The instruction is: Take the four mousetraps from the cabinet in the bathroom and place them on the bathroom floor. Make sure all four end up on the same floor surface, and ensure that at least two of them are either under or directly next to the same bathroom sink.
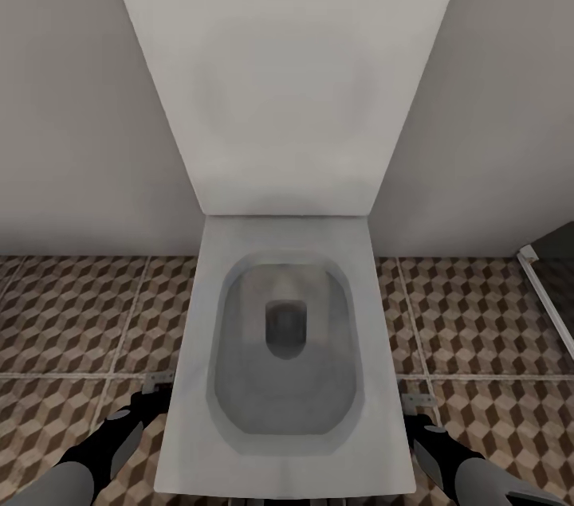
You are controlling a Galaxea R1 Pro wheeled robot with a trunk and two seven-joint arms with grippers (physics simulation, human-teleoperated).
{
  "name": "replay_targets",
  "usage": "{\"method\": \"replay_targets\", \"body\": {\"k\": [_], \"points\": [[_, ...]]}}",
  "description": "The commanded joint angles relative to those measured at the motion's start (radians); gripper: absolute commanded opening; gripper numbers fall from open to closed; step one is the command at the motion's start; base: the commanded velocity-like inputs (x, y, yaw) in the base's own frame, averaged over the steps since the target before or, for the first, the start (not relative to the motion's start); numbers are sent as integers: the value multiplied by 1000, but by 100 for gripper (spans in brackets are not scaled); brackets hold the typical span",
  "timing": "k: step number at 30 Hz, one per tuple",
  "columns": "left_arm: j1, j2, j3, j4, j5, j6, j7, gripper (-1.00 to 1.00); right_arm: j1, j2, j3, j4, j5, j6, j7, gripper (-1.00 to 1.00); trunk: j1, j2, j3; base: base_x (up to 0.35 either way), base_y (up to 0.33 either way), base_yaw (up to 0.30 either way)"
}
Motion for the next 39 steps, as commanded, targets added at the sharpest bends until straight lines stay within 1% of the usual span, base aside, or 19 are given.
{"method": "replay_targets", "body": {"k": [1,13,21,39], "points": [[0,1,-8,0,7,-2,0,-100,0,0,-9,1,10,-3,3,100,0,0,-1,0,0,0],[0,1,-8,9,10,1,1,-100,0,1,-9,1,10,-5,3,100,0,0,-1,0,0,0],[-1,-3,-11,69,2,0,1,-100,0,2,-9,2,10,-5,3,100,0,0,-1,0,0,0],[-1,-9,-13,79,-3,0,0,-100,0,2,-9,1,10,-5,3,100,0,0,-1,0,0,0]]}}
